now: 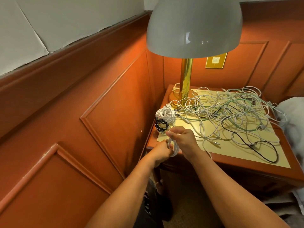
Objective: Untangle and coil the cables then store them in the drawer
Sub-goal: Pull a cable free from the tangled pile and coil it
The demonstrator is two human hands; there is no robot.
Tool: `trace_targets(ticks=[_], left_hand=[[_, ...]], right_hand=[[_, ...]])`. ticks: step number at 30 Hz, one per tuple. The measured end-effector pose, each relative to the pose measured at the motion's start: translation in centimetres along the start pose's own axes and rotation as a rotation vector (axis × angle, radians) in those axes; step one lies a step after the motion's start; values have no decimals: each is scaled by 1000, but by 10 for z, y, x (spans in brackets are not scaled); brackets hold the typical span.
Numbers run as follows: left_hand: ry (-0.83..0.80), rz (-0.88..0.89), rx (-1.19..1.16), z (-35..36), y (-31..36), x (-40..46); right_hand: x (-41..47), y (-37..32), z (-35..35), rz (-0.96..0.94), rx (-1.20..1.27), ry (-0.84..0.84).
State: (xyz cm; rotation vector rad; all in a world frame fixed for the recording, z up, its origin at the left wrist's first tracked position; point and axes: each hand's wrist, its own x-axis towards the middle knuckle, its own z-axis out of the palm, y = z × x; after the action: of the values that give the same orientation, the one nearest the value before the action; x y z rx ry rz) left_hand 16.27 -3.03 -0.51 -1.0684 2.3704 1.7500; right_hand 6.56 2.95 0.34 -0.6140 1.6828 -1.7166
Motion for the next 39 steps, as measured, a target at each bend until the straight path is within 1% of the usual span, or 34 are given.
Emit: trace_targets(ticks=[2, 3, 5, 6, 8, 10, 11, 15, 18, 20, 22, 24, 26, 35, 39], left_hand=[[-29, -44, -109, -4, 0, 0], [-28, -55, -174, -5, -3, 2], [31, -61, -268, -6, -7, 6], [80, -53, -285, -6, -9, 9], [208, -34, -294, -5, -13, 16], [312, -29, -310, -3, -16, 24], [351, -28, -290, -3, -17, 28], [462, -44, -29, -10, -22, 40], [510, -60, 45, -15, -27, 48], [547, -72, 155, -15, -30, 52], [600, -51, 182, -15, -33, 54], [633, -31, 114, -16, -34, 53], [647, -24, 79, -19, -36, 53], [572, 46, 116, -25, -46, 47], [580, 67, 48, -21, -44, 42]], right_hand=[[2, 2, -3, 12, 52, -72], [5, 4, -6, 41, 103, -73], [12, 6, -9, 105, 181, -2], [16, 7, -10, 118, 176, 42], [25, 11, -9, 119, 61, 108], [35, 17, -6, 107, -72, 133], [40, 20, -5, 104, -126, 129], [55, 28, -4, 100, -320, 40], [58, 34, -3, 100, -442, -26], [58, 37, -2, 74, -498, -32], [57, 39, 1, 30, -564, -32], [57, 41, 3, -2, -613, -23], [57, 43, 3, -17, -633, -16], [42, 52, -4, -130, -620, -5], [32, 54, -5, -159, -620, 8]])
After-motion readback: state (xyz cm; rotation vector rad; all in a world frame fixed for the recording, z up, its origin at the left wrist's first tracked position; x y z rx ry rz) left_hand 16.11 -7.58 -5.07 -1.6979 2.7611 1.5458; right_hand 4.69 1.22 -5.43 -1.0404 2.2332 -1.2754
